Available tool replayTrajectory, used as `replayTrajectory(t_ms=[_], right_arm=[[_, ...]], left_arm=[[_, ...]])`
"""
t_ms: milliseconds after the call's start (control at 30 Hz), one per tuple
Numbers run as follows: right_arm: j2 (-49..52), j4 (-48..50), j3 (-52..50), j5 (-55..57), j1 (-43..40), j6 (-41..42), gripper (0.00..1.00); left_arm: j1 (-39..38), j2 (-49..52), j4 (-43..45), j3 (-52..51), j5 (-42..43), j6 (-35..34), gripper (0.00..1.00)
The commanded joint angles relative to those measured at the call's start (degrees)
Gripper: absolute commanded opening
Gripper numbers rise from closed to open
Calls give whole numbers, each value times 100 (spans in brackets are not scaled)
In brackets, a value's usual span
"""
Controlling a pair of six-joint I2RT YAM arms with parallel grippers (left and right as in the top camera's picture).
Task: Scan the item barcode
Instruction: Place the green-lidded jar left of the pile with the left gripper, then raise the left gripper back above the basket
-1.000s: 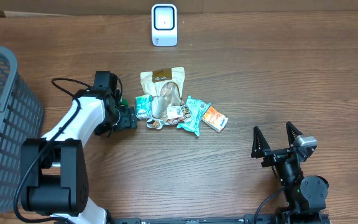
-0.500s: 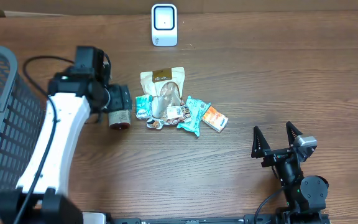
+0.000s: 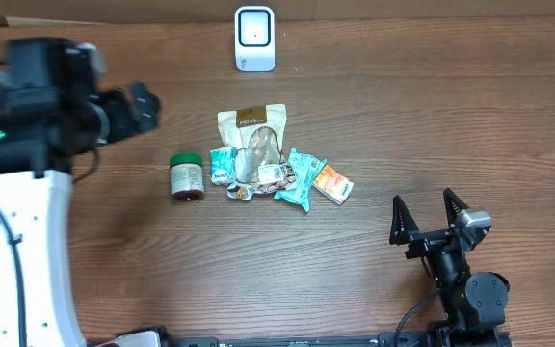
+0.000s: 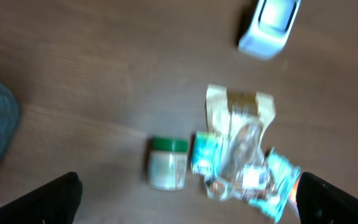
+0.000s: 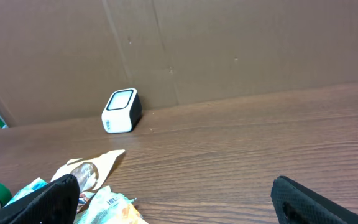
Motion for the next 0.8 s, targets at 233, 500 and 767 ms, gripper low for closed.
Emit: replayTrajectory(t_ms=[233,500,767], right_arm=[[-48,24,-61,50,-26,-26,100],[-46,17,-61,2,-26,728,100],[92,48,-24,-791,-26,734,100]], left_arm=[[2284,4,136,195,2009,297,100],[2444,4,105,195,2162,190,100],[2441,4,-146,184,1008,234,100]])
